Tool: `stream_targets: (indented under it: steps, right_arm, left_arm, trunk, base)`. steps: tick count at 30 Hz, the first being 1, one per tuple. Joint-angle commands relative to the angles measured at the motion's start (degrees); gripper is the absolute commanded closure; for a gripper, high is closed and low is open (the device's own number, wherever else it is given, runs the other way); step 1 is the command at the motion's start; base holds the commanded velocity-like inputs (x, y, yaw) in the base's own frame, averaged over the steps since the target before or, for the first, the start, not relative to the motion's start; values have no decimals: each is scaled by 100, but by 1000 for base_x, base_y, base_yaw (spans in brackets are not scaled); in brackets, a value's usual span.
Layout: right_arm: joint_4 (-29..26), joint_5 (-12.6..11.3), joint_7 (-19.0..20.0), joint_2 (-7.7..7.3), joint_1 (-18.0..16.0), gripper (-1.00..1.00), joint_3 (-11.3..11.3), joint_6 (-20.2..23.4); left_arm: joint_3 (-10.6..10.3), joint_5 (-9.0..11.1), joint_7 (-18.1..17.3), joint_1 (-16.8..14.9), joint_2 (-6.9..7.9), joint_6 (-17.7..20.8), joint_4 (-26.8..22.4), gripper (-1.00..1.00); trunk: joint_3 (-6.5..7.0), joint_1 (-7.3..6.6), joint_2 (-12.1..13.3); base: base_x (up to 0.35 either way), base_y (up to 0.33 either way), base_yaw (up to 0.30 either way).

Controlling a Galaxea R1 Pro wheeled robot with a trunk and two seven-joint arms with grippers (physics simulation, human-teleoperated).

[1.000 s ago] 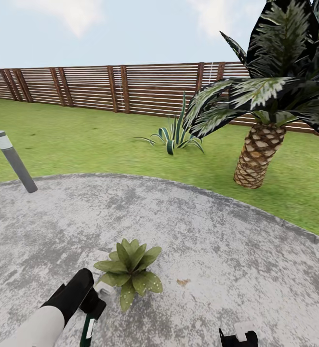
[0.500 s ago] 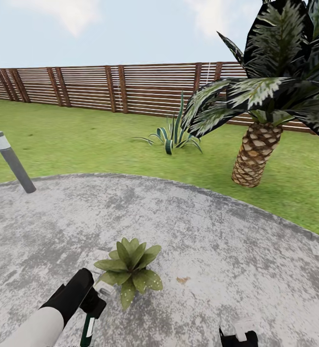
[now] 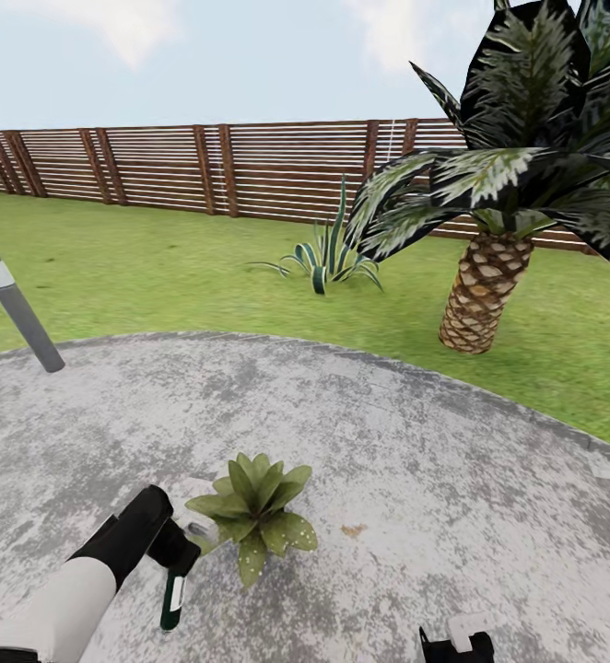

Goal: Pick up the pesticide atomizer in the garden and spray insectifuge to fully cover both potted plants in the garden.

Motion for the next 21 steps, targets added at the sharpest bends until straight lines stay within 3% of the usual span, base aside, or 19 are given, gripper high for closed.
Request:
stream_targets:
  steps: [1, 4, 13, 21]
  right_arm:
    - [5, 36, -56, -1, -3, -100, 42, -6]
    - [6, 34, -56, -1, -3, -100, 45, -6]
    - [6, 34, -56, 7, -3, -100, 45, -6]
    - [6, 34, -56, 7, -3, -100, 45, -6]
  left_arm:
    - [-25, -71, -66, -9, 12, 2, -27, 100]
    - [-30, -92, -70, -8, 55, -1, -41, 100]
    - [-34, -101, -61, 53, 126, -6, -37, 100]
    - [-48, -102, -54, 62, 122, -6, -33, 100]
  trunk:
    - [-5, -1, -2]
    - [-5, -1, -2]
    - [-5, -1, -2]
    - [-5, -1, -2]
  base:
    - [0, 0, 0]
    - [0, 0, -32]
    - [-7, 7, -263]
    - [-143, 186, -22]
